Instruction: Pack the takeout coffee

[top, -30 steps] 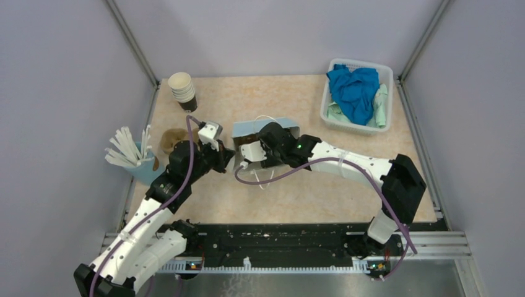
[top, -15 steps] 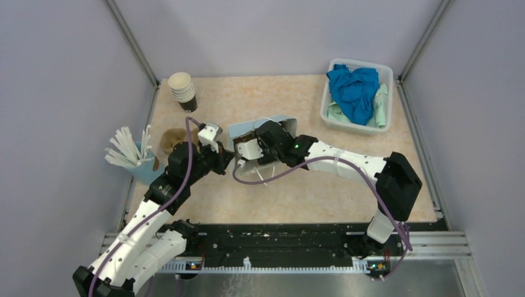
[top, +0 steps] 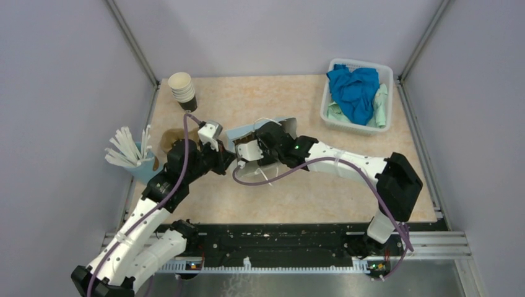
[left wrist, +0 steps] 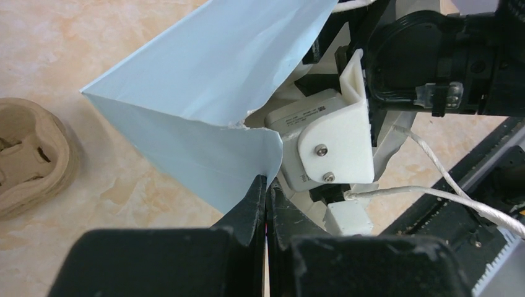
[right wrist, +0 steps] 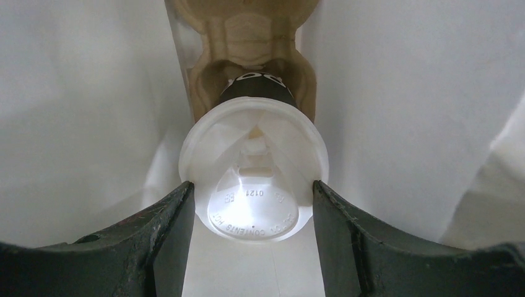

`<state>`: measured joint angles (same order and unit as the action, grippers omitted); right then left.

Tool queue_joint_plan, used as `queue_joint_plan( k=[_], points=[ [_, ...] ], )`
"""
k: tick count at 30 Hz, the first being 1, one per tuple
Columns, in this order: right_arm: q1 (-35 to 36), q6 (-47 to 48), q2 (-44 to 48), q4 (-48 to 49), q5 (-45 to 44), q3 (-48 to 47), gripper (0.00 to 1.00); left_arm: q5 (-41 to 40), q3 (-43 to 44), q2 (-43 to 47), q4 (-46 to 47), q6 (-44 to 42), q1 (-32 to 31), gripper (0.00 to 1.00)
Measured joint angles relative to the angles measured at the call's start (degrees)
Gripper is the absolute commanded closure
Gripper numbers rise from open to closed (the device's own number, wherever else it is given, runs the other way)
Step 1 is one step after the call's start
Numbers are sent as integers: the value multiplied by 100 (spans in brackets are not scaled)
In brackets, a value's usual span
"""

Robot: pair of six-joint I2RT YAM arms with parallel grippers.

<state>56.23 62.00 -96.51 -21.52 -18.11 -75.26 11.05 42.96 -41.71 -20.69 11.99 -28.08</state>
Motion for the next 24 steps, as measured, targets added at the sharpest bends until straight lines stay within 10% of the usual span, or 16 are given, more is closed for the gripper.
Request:
queue_joint_plan(
  k=[24],
  points=[
    [260, 72, 227, -98, -2, 369, 49, 179, 136, 297, -713, 98, -17, 100]
  ],
)
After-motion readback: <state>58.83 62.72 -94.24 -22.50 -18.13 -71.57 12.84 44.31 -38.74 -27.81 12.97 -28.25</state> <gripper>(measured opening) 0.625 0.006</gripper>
